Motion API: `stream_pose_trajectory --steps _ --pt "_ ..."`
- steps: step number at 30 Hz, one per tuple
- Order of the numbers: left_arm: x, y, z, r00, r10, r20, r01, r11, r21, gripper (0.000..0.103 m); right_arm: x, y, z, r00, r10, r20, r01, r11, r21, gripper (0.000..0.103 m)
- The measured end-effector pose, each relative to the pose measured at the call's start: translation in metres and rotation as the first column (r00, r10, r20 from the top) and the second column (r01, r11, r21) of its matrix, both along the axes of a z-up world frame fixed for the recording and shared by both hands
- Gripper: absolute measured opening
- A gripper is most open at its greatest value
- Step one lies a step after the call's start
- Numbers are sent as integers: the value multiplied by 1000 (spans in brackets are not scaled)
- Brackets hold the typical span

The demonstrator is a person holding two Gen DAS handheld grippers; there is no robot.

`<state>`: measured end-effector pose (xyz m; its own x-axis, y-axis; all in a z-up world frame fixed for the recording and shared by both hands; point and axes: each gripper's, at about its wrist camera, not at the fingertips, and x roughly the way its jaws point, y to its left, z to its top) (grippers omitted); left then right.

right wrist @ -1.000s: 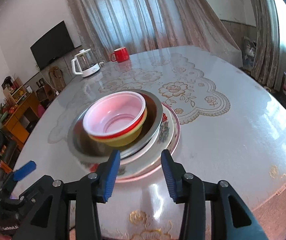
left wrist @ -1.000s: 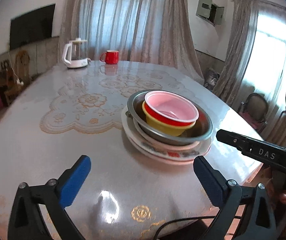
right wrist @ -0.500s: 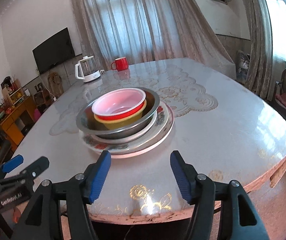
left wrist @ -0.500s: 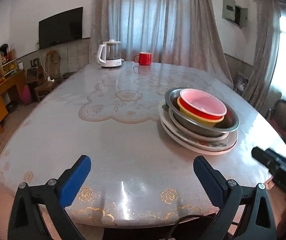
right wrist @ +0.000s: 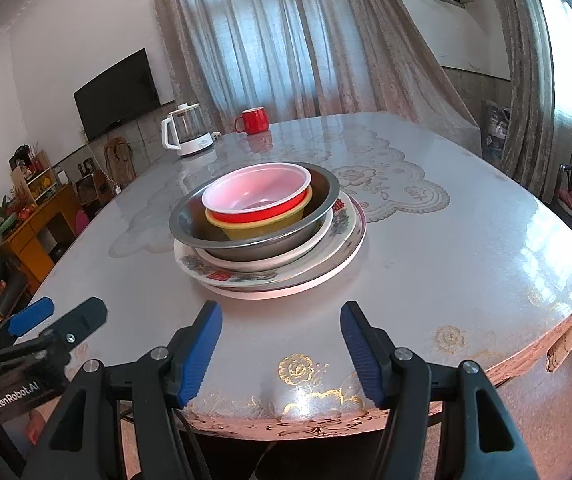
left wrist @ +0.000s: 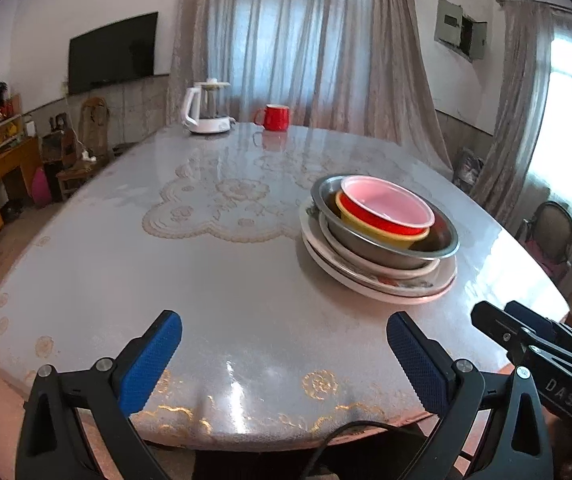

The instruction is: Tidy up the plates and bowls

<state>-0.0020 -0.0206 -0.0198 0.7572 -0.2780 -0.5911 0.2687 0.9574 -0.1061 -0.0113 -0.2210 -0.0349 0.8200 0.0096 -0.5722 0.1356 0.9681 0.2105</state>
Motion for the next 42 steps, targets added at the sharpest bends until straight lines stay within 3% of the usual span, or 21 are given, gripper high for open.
stream_pose_trajectory --steps 6,15,42 --pt "0 -2 -4 1000 20 -9 -20 999 28 103 0 1 0 1000 0 3 0 1000 -6 62" --pt "-1 -5 -1 993 110 45 -115 986 123 103 2 0 0 1000 -4 2 4 1000 -9 63" --pt "-3 -5 -1 995 85 58 -92 989 119 103 3 2 -4 1000 0 -16 -1 1000 -20 63"
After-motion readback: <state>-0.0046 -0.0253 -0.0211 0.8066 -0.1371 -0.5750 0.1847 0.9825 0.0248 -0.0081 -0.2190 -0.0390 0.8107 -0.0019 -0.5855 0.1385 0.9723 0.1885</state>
